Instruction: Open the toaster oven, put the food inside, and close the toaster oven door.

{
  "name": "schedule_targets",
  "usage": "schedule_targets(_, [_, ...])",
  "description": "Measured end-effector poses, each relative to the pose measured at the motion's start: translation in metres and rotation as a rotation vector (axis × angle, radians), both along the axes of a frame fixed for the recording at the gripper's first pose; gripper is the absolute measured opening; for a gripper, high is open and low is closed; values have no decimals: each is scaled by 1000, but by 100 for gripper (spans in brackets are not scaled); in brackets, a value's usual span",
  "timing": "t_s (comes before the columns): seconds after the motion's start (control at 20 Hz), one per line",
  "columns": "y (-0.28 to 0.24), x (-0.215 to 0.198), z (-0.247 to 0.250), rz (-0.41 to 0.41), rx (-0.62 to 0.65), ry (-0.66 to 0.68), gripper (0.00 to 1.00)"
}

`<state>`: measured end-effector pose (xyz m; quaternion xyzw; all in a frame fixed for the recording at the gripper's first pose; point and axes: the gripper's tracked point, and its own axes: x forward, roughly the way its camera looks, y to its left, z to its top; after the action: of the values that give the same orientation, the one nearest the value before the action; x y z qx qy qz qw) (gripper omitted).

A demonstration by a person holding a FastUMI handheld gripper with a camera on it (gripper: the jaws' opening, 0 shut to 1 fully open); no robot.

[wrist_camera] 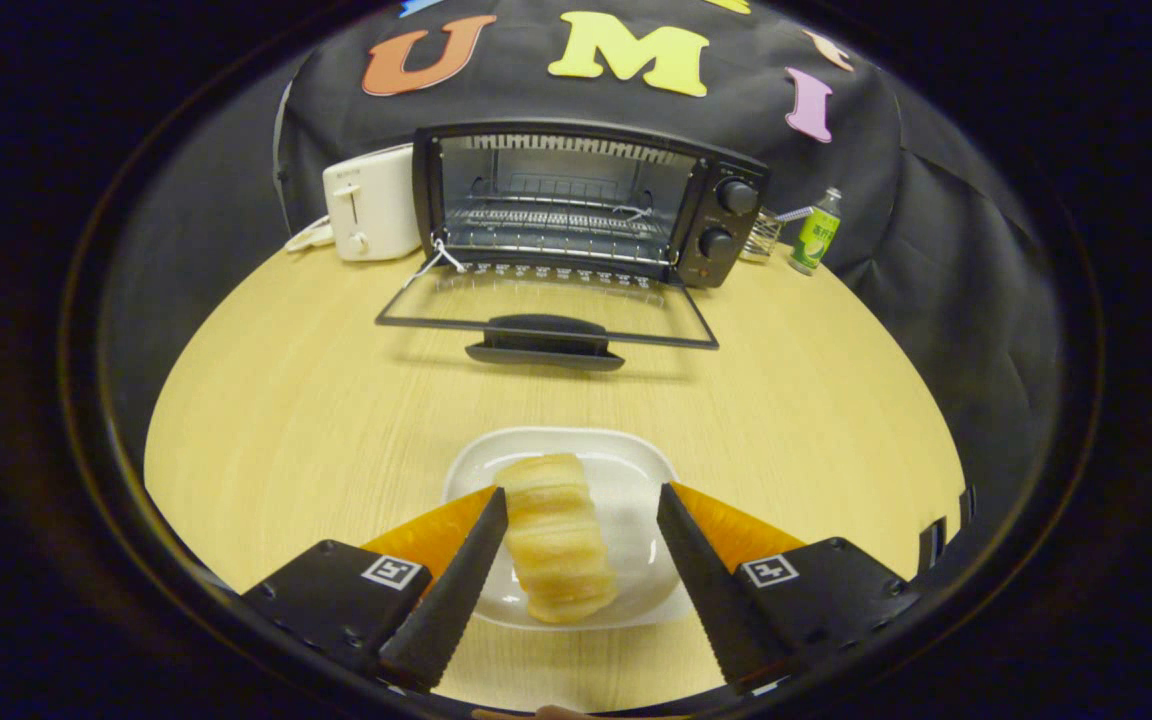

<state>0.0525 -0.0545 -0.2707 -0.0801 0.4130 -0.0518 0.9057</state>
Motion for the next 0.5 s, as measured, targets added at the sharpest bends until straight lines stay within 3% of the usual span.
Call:
schedule_targets(0.25, [7, -21, -23, 59, 60, 87, 100])
schedule_targets(0.5, [7, -17, -20, 59, 147, 68, 97])
